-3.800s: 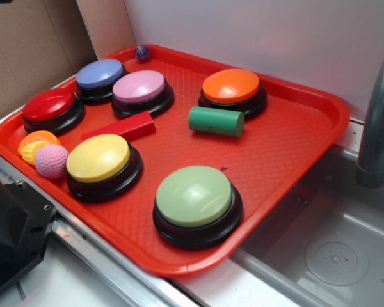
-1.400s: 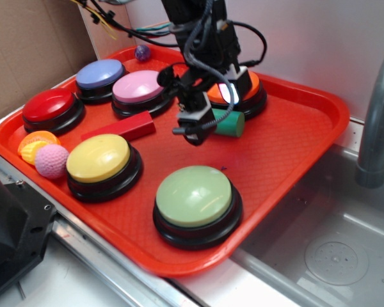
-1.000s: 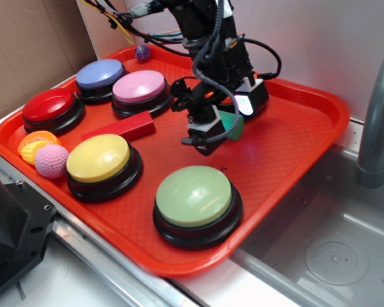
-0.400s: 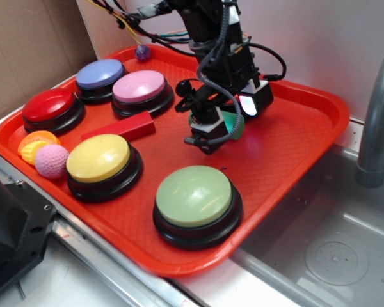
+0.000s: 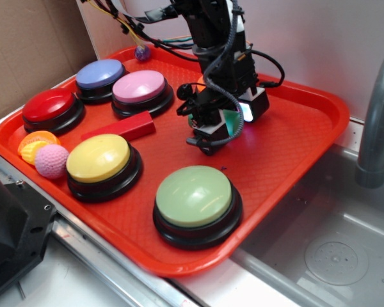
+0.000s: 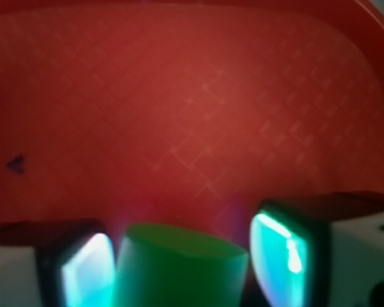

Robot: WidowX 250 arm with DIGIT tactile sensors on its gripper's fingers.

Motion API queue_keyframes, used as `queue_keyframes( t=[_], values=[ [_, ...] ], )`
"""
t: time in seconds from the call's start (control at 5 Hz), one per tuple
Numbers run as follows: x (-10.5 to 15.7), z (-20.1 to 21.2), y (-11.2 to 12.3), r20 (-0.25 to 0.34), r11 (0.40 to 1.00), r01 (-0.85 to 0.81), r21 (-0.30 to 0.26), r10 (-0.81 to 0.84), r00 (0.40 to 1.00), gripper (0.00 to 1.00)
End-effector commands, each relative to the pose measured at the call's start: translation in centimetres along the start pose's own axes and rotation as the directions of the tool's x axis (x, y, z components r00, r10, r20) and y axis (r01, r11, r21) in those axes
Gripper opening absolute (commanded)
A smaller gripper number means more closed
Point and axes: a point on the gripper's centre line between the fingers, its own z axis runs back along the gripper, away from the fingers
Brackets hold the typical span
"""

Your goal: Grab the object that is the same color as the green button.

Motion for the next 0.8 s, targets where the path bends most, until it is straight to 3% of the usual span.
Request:
queue_keyframes(
  t=[0.0,0.2,0.4,0.6],
  values=[
    [1.7,2.1,-0.5,-0.009,0.999,-0.016,0.036,0.017,1.000,0.00],
    [2.0,4.8,-0.8,-0.031,0.974,-0.220,0.058,0.222,0.975,0.00],
    [1.5,8.5,-1.1,-0.085,0.890,-0.449,0.078,0.455,0.887,0.00],
    [0.4,10.8,-1.5,-0.174,0.757,-0.628,0.180,0.653,0.737,0.00]
  ],
)
